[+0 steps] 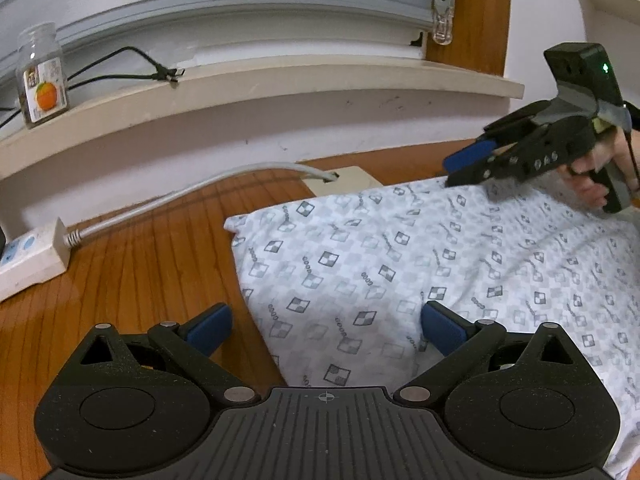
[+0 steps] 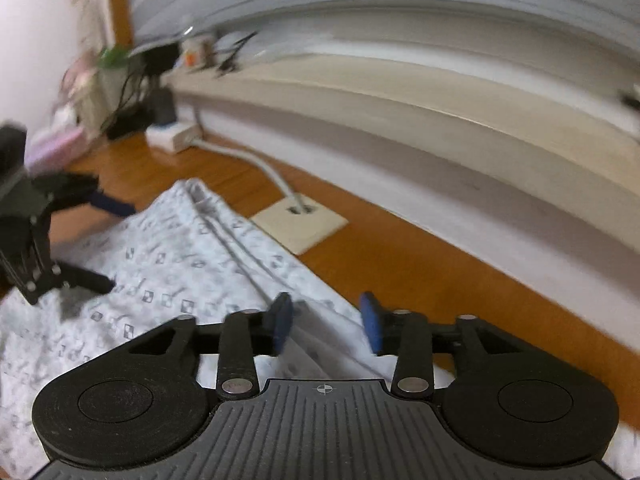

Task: Fold clothes

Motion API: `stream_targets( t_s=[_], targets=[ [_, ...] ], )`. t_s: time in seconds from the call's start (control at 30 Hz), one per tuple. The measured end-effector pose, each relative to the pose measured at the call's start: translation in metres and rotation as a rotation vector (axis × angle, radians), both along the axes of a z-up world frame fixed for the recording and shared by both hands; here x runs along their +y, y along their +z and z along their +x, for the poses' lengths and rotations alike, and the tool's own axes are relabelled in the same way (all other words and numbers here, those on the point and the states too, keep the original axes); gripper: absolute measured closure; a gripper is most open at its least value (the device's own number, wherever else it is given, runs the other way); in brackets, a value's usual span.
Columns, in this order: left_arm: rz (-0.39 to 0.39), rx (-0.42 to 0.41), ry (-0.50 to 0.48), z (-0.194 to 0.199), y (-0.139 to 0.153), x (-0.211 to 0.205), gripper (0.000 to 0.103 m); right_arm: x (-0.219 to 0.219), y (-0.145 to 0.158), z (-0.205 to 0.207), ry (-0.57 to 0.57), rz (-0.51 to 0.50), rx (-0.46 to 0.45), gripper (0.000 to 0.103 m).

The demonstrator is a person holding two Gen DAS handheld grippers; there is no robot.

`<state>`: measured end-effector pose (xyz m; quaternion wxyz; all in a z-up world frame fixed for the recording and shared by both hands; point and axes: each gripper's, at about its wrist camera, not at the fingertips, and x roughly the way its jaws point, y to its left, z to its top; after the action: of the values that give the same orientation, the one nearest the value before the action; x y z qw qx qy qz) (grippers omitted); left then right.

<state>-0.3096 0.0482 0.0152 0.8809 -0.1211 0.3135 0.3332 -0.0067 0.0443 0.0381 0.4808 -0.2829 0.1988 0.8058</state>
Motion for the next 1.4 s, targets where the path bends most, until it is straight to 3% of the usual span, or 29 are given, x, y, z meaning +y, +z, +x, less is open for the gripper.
stream_targets(
  t_s=[0.13,0.27,0.47,0.63,0.73,0.9,1.0,1.1,1.17,1.33,1.4],
  targets=[
    [0.010,0.009,0.001,0.001,0.000,-0.002,0.001,0.005,-0.003,-0.020,0.061,0.017,-0.055,0.060],
    [-0.006,0.002,0.001,0.001,0.000,0.001,0.001,0.011,-0.002,-0.022,0.114,-0.019,-0.028,0.074],
    [0.005,0.007,0.002,0.002,0.000,0.001,0.001,0.014,-0.001,-0.019,0.153,-0.062,0.042,0.073],
    [-0.001,0.005,0.001,0.002,-0.001,0.004,0.000,0.015,-0.006,-0.023,0.151,-0.059,0.042,0.073],
    [-0.009,0.001,0.003,0.001,-0.001,0.004,0.000,0.015,-0.006,-0.023,0.123,-0.032,0.025,0.099],
    [-0.008,0.003,0.006,0.001,-0.002,0.004,0.000,0.012,0.003,-0.022,0.025,0.084,0.003,0.102],
    [-0.009,0.003,0.011,0.000,-0.003,0.003,0.000,0.015,0.009,-0.019,-0.067,0.125,0.031,0.102],
    [-0.010,0.003,0.013,0.000,-0.003,0.003,0.000,0.016,0.009,-0.022,-0.142,0.151,-0.039,0.101],
    [-0.010,0.003,0.015,-0.001,-0.004,0.004,0.000,0.015,0.011,-0.017,-0.147,0.132,-0.035,0.098],
    [-0.005,0.004,0.019,0.000,-0.003,0.003,0.000,-0.022,0.033,0.008,-0.157,0.146,-0.023,0.076],
    [0.000,0.007,0.020,0.000,-0.003,0.002,0.000,-0.039,0.035,0.020,-0.159,0.126,-0.042,0.073]
  ],
)
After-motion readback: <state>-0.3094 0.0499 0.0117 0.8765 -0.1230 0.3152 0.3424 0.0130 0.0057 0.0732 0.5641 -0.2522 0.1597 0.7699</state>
